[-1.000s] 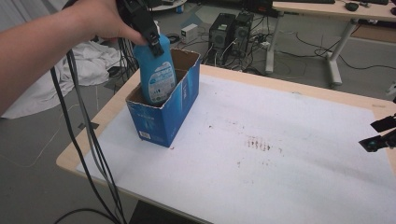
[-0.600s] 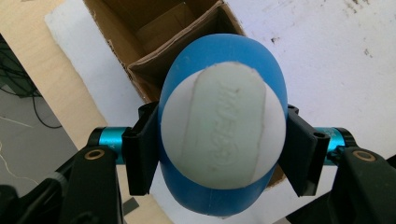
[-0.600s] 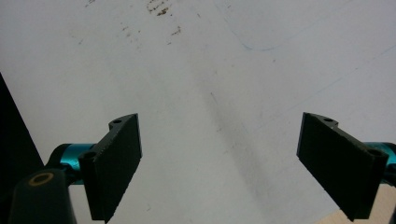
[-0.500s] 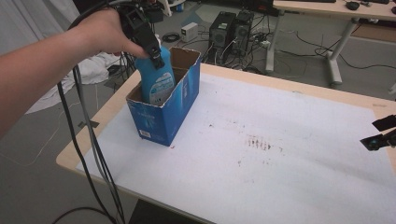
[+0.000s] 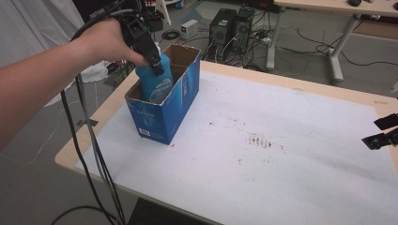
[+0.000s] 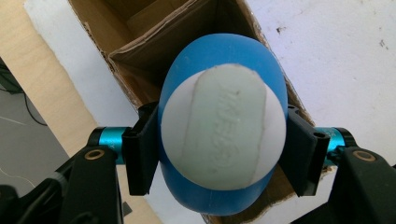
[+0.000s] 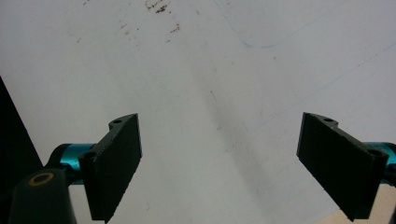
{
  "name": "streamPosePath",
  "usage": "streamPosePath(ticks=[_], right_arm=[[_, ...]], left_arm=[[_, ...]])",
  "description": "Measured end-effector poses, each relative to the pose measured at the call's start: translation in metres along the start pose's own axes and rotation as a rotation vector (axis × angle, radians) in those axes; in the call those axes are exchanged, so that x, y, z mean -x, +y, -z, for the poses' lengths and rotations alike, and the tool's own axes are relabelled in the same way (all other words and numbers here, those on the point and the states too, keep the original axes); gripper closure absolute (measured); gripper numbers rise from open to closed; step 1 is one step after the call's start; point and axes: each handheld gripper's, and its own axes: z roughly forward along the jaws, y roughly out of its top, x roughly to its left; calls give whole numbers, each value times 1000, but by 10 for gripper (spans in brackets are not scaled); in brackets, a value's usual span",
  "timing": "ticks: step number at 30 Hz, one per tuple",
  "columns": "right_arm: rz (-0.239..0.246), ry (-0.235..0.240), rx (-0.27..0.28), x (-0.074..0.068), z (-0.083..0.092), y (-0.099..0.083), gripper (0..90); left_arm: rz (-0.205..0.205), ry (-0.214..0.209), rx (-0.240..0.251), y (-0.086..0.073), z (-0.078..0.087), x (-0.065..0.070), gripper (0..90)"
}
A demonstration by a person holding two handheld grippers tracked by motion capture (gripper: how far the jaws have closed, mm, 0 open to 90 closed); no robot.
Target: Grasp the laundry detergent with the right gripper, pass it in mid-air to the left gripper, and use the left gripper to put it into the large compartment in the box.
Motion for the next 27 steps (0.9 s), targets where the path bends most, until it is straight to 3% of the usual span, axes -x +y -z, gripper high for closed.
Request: streamPosePath(ticks=[27], right_arm=[[-11,5,-2,0,-5,-6,133]], left_arm=[[-49,25,-42,-2,-37,8,378]])
